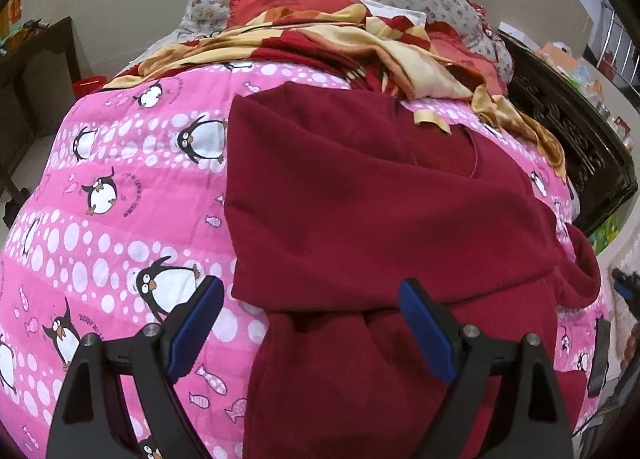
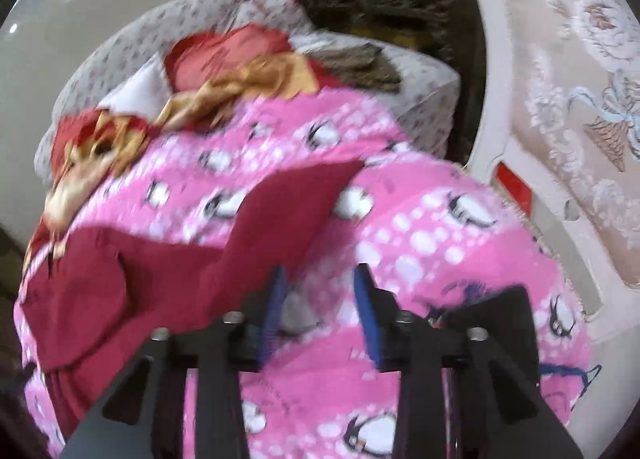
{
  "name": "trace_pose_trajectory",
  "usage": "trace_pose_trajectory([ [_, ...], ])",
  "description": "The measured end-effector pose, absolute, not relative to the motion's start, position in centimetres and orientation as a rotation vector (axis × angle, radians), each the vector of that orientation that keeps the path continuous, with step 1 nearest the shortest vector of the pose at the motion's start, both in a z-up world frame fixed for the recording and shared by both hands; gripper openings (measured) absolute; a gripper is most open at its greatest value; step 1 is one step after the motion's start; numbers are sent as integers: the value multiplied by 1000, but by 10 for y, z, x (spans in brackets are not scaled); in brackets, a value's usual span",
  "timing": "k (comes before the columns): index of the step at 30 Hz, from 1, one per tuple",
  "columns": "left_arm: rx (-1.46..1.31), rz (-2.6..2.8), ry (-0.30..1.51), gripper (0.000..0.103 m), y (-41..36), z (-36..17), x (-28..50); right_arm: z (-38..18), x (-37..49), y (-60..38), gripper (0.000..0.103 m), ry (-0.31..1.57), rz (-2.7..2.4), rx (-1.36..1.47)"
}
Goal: Fold small clothes
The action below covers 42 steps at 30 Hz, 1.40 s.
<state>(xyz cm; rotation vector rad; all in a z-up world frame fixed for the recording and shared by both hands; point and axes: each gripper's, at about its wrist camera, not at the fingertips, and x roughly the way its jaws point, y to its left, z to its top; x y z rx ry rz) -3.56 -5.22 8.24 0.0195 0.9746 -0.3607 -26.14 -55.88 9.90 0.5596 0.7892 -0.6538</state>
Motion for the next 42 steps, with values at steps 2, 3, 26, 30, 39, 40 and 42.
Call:
trace_pose_trajectory([
  [2, 14, -357, 975, 92, -51, 84, -36, 97, -250, -570, 42, 790, -637, 583],
  [3, 14, -355, 977, 92, -51, 83, -36, 93, -241, -578, 42, 788, -618, 617],
  [26, -81, -316, 940, 92, -29, 106, -23, 200, -189, -544, 10, 529, -362, 476],
  [30, -86, -316, 914, 92, -25, 118, -21, 205, -138, -459, 10, 575, -107, 379],
  [39, -97, -368, 945, 92, -36, 110, -17, 80, -59, -256, 18, 905, 233, 111],
  [40, -88, -386, 952, 92, -40, 108, -16, 68, -56, -252, 18, 949, 236, 102],
  [42, -69, -406, 957, 92, -46, 104, -15, 56, -59, -257, 18, 1006, 223, 118],
])
